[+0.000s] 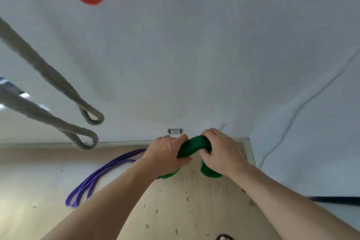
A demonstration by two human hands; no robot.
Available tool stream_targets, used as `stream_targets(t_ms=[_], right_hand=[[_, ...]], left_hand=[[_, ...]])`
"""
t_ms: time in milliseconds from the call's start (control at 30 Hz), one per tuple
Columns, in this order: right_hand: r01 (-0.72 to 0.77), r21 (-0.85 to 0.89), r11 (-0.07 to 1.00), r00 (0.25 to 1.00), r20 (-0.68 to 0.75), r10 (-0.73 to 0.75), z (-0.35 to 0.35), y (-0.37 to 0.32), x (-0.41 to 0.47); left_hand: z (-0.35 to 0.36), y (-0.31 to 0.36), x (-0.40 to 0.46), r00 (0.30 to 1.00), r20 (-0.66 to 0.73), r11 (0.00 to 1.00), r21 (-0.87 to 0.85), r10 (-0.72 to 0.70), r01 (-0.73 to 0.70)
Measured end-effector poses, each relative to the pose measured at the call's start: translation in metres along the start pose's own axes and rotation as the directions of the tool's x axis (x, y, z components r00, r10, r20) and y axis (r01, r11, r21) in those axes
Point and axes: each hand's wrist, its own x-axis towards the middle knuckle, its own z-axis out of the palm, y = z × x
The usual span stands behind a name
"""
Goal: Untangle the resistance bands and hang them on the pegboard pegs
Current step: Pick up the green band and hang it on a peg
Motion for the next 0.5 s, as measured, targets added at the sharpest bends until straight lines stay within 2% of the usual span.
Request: stream_targets(t_ms=[133,267,500], right_hand=[[0.01,0.052,0.999,0.999,-0.032,-0.009,-0.121,-0.062,-0.04],[-0.029,0.134,0.991,0.997,-0.072,0.039,-0.229,-0.102,-0.07],[0.01,0.223,0.975,0.987,-0.159,0.027,-0.35,-0.132,-0.098]], left_hand=[[-0.124,0.056,-0.051,0.992,-0.097,0.993,0.096,0.081,-0.072],[-0.233,0.107,-0.089,0.993,-0.075,0.994,-0.053,0.095,-0.099],[-0.334,0.168,-0.12,0.974,-0.164,0.98,-0.098,0.158,-0.175]])
